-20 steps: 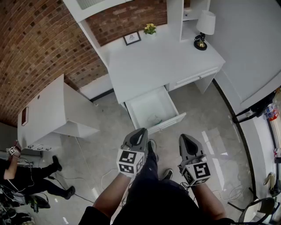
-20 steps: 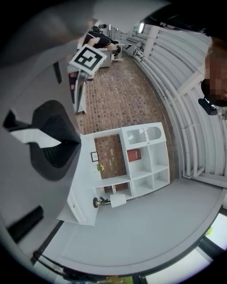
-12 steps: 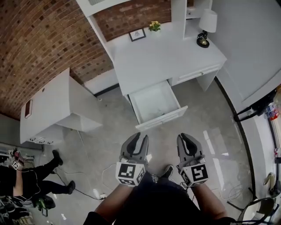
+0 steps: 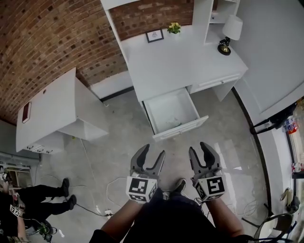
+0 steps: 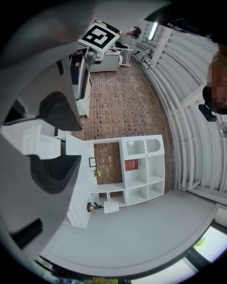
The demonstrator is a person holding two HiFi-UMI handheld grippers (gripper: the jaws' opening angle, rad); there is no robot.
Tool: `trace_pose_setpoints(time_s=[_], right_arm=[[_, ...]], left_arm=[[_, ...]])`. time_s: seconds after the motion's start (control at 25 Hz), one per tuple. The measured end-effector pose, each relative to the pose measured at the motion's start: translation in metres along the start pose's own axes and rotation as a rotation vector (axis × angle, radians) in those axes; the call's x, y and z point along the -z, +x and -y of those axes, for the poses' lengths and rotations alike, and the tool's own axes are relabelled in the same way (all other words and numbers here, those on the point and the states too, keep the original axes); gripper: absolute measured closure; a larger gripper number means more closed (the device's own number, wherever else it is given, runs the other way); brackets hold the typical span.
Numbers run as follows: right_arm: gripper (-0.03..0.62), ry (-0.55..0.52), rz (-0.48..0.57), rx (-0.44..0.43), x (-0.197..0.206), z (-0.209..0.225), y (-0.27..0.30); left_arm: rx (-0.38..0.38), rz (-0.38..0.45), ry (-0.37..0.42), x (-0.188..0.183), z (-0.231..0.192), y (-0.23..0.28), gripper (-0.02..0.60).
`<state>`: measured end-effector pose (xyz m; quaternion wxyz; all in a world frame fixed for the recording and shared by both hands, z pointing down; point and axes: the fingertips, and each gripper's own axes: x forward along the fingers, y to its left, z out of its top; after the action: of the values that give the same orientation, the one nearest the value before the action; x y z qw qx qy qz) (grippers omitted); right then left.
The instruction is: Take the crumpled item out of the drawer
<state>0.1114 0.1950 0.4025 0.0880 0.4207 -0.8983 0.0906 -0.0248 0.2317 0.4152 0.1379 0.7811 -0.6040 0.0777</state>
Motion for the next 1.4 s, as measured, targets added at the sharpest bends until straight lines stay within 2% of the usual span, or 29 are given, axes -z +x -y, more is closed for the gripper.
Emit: trace_pose_setpoints(time_s=[0.32, 0.64, 1.0, 1.2, 1.4], right_arm=[[0.448, -0.05, -0.001, 0.076, -0.031, -0.027, 0.034], [0.45, -0.037, 0.002, 0.165, -0.041, -0.044, 0.066], [0.454, -0.012, 0.002, 0.19, -0.033, -0.046, 0.086], [0.459, -0.011, -0.002, 0.181, -0.023, -0.024, 0.095], [0.465, 0.039, 0.011, 0.152, -0.023, 0.007, 0.124]], left_arm=[[0.013, 0.09, 0.019, -0.035, -0.067, -0.014, 0.351], [0.066, 0.101, -0.009, -0.035, -0.122, -0.014, 0.353], [0.108, 0.056, -0.031, -0.022, -0.138, 0.006, 0.353], [0.105, 0.024, -0.029, -0.014, -0.132, 0.028, 0.353], [0.09, -0.013, 0.005, -0.021, -0.13, 0.06, 0.353]])
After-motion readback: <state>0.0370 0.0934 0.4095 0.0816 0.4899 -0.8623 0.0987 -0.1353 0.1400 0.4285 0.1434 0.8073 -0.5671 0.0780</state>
